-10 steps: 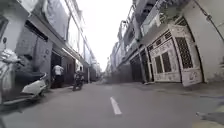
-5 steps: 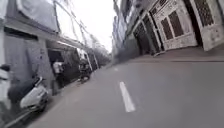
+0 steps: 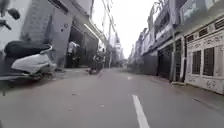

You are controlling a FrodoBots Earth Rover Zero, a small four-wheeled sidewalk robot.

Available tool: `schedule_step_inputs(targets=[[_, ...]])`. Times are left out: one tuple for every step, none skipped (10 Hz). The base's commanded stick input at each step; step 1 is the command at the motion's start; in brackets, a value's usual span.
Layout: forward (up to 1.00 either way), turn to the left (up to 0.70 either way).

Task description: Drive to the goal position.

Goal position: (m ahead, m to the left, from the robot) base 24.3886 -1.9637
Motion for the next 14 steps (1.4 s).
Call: schedule_step_inputs(targets=[[1.00,0.06],[1.00,0.02],[1.00,-0.18],[1.00,-0.34],[1.00,-0.34],[1.00,-0.34],[1.00,-0.34],[1.00,-0.34],[1.00,-0.34],[1.00,-0.34],[1.00,0.06],[1.00,0.06],[1.00,0.06],[1.00,0.06]])
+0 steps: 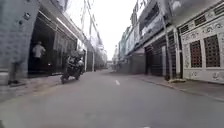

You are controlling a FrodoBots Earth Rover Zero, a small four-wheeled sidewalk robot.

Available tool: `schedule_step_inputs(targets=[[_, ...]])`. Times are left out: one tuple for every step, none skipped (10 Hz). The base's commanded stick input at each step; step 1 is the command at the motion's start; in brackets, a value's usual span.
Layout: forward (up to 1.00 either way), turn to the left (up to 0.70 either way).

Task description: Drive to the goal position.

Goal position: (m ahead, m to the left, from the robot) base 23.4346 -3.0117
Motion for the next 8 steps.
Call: schedule_step_inputs(targets=[[1.00,0.06],[1.00,0.06],[1.00,0.06],[1.00,0.06],[1.00,0.06],[1.00,0.06],[1.00,0.06],[1.00,0.06]])
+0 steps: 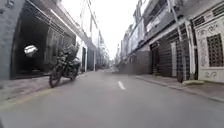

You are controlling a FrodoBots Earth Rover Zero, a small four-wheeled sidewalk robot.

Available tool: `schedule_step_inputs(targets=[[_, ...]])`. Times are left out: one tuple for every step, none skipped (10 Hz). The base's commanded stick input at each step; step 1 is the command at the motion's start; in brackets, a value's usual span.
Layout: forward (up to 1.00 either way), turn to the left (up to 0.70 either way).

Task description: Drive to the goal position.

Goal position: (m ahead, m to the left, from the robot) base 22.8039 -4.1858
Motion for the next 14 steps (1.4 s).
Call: schedule_step_inputs(targets=[[1.00,0.06],[1.00,0.06],[1.00,0.06],[1.00,0.06],[1.00,0.06],[1.00,0.06],[1.00,0.06],[1.00,0.06],[1.00,0.06],[1.00,0.06],[1.00,0.06],[1.00,0.06],[1.00,0.06],[1.00,0.06]])
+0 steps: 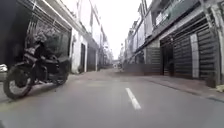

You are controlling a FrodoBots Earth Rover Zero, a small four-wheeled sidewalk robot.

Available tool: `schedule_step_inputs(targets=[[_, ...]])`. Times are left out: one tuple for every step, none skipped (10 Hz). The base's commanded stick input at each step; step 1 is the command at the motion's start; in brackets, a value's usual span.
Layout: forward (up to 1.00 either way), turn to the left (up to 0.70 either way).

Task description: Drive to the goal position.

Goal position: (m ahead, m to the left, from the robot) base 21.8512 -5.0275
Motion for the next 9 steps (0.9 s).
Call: schedule_step_inputs(targets=[[1.00,0.06],[1.00,0.06],[1.00,0.06],[1.00,0.06],[1.00,0.06],[1.00,0.06],[1.00,0.06],[1.00,0.06],[1.00,0.06]])
